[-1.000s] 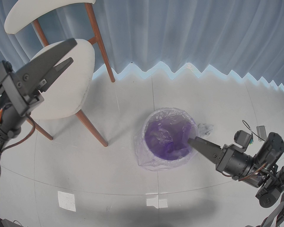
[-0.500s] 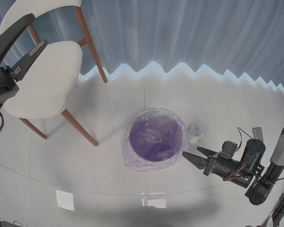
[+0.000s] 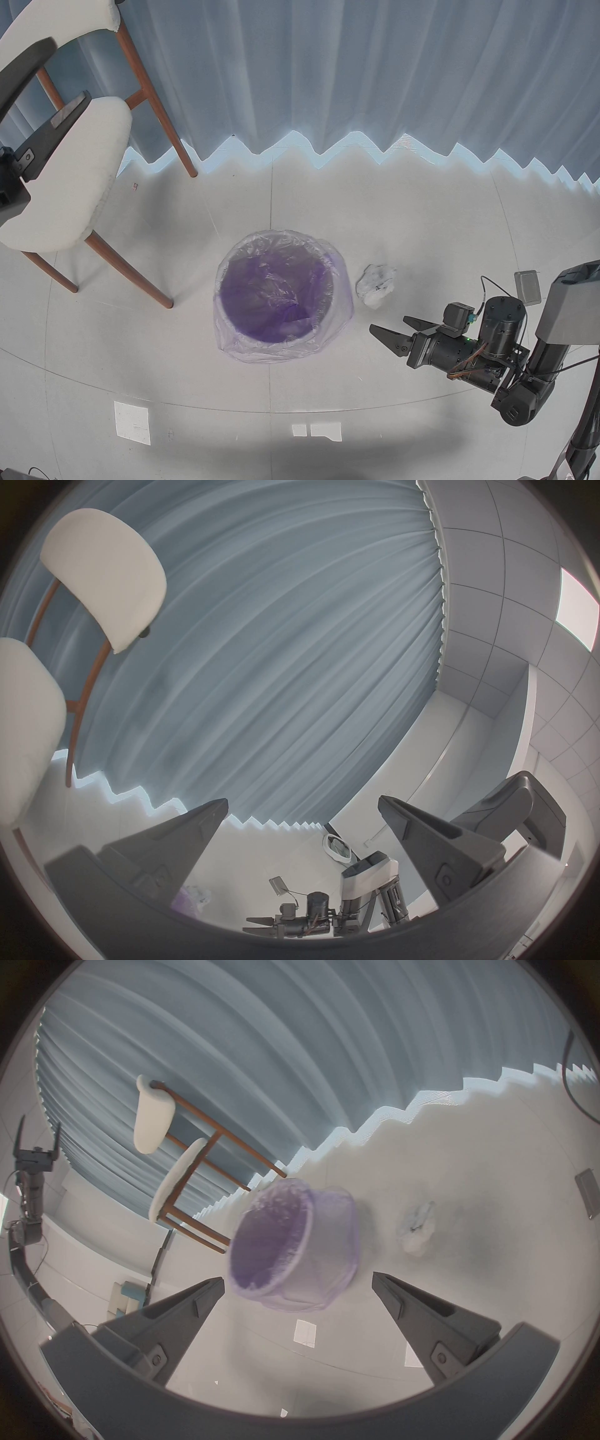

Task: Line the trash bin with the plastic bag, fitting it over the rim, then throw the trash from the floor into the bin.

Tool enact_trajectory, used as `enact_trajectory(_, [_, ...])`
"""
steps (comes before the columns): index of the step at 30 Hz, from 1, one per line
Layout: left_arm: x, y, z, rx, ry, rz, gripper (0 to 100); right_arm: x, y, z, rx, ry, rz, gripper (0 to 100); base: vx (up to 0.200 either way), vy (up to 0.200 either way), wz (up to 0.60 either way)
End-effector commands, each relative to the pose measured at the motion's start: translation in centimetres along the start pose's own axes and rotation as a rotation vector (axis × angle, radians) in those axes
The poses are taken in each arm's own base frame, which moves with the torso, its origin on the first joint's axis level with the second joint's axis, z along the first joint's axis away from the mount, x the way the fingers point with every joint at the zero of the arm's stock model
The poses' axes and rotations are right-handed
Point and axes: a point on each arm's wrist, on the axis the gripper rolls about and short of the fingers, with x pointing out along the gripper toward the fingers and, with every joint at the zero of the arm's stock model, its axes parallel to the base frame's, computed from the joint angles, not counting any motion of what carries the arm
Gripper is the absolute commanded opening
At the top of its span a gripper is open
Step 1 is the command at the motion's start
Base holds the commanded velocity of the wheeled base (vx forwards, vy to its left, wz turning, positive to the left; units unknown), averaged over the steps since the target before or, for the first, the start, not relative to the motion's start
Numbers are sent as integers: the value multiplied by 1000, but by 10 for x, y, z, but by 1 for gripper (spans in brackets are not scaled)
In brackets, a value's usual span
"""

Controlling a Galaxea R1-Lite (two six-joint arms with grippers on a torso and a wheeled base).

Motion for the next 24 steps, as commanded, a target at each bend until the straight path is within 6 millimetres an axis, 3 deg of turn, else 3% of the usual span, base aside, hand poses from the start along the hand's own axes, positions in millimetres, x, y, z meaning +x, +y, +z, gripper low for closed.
enact_trajectory(1, [-13, -7, 0, 8, -5, -13, 100, 28, -23, -14, 18, 31, -75, 100, 0, 0, 0])
enact_trajectory(10, [-32, -20, 4, -9, 52, -11, 100, 53, -49, -15, 67, 128, -171, 100, 0, 0, 0])
enact_trajectory(17, [-49, -24, -3, 60, 179, 49, 100, 79, -55, -9, 124, 237, -218, 100, 200, 0, 0])
enact_trajectory(24, [-53, -26, -4, 54, 204, 58, 100, 106, -59, 3, 342, 258, -265, 100, 200, 0, 0])
